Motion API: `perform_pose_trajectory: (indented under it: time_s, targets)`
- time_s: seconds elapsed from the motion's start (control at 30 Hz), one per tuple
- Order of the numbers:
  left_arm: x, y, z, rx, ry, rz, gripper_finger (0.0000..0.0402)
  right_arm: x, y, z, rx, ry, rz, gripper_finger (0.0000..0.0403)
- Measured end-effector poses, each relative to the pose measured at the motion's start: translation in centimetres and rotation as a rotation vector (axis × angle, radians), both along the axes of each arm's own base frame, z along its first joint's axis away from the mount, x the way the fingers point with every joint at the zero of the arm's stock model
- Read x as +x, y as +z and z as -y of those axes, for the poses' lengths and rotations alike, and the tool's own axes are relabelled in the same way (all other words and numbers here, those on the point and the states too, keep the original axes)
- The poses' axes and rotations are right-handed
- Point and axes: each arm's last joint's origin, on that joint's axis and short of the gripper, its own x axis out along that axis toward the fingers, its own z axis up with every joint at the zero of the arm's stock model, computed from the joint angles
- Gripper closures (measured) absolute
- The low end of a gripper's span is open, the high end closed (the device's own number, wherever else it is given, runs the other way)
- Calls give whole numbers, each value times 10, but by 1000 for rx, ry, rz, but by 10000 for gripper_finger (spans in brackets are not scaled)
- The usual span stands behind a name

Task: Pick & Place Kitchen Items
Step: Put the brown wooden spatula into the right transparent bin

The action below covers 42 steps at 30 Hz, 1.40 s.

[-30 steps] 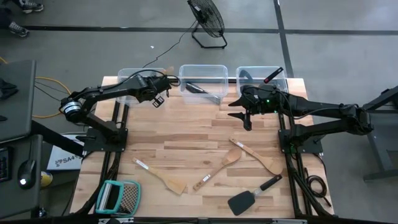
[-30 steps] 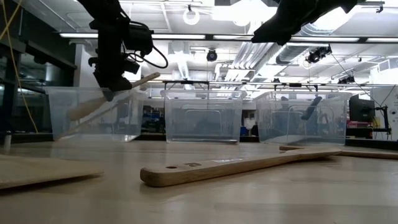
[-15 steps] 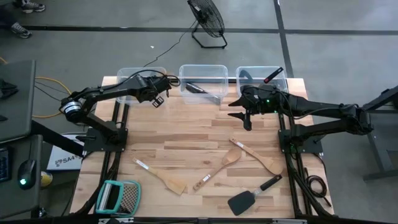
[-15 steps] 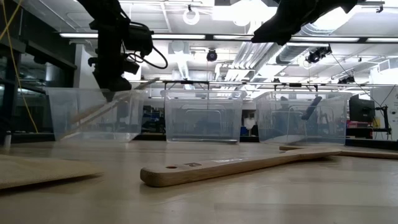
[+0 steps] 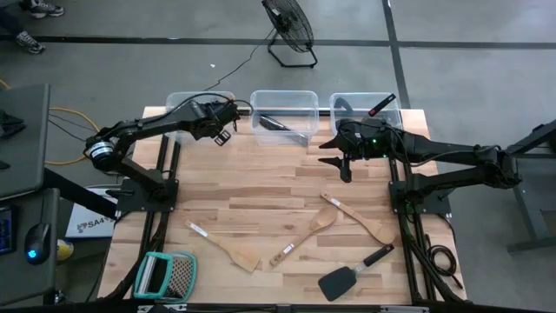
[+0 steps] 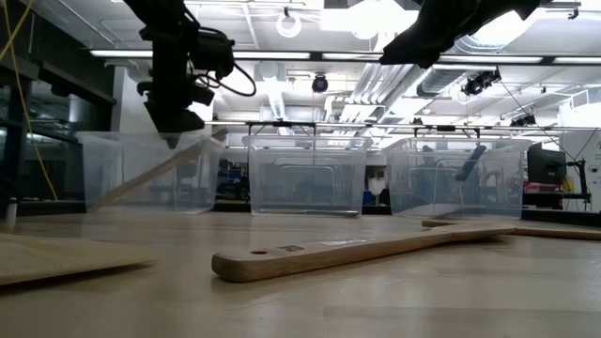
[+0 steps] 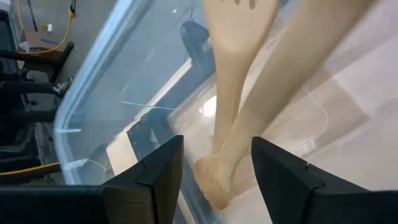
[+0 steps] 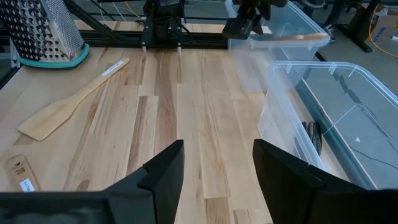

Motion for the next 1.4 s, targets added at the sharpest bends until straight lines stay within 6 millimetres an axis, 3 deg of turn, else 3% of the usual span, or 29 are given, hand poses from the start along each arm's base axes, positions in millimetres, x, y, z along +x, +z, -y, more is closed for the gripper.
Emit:
perform_pose_trajectory:
  time_s: [0.47, 0.8, 1.2, 1.4]
  targets:
    - [4, 30, -1, 5, -12, 45, 215, 0, 0, 0, 0, 0, 0, 219]
    - [13, 51, 16, -53, -131, 170, 215, 0, 0, 0, 0, 0, 0, 219]
    - [12, 73, 65, -103, -506, 160, 215, 0, 0, 0, 0, 0, 0, 219]
    - [11, 70, 99, -233, -756, 29, 215, 0, 0, 0, 0, 0, 0, 219]
